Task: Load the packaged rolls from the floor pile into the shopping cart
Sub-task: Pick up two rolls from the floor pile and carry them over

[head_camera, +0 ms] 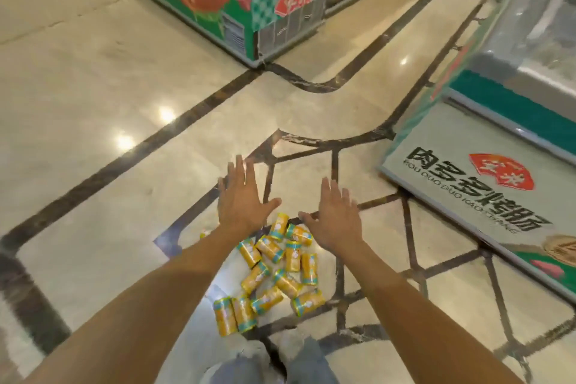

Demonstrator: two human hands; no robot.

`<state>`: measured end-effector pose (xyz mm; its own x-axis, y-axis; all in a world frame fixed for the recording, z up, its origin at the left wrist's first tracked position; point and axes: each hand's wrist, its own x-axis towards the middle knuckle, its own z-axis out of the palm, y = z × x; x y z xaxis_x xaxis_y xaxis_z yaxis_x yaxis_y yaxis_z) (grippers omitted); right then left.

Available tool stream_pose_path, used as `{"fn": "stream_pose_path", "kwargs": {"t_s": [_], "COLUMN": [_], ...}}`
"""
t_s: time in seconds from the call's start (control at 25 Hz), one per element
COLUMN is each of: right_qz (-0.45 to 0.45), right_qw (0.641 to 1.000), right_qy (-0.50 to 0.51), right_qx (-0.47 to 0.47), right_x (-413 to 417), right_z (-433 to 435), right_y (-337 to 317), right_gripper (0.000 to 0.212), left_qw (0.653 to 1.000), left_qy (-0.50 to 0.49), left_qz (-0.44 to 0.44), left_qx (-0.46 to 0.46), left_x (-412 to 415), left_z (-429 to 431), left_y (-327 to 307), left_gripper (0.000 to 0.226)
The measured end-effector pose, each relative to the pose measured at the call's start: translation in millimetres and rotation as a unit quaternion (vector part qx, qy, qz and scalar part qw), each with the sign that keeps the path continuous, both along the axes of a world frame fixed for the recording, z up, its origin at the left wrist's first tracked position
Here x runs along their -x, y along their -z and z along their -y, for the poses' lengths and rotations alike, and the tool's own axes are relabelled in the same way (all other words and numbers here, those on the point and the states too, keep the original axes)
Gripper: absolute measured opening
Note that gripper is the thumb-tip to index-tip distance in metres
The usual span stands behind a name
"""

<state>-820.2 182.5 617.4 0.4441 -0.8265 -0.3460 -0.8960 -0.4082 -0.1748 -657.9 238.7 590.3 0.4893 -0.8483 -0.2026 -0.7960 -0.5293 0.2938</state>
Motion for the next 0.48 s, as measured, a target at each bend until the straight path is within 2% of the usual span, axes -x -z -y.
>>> {"fn": "stream_pose_path", "kwargs": {"t_s": [0.16, 0.28, 0.48], "right_qz": [-0.015, -0.033, -0.076], "right_qw": [0.993, 0.986, 0.972], "right_qy": [-0.073, -0.087, -0.122], "right_qx": [-0.090, -0.139, -0.188], "right_x": [-21, -32, -58], "right_z": [-20, -42, -90], "right_y": [88, 169, 340], "right_gripper": [0.083, 0.084, 0.085], "left_qw": [0.996, 0.984, 0.961], "left_qy": [-0.093, -0.161, -0.230], "left_qz": [0.010, -0.050, -0.098], "left_qx": [-0.002, -0.062, -0.116], "left_x": [-1, 0, 0], "left_z": [-59, -99, -157], "left_y": [83, 160, 328], "left_gripper": [0.099, 0.103, 0.103]}}
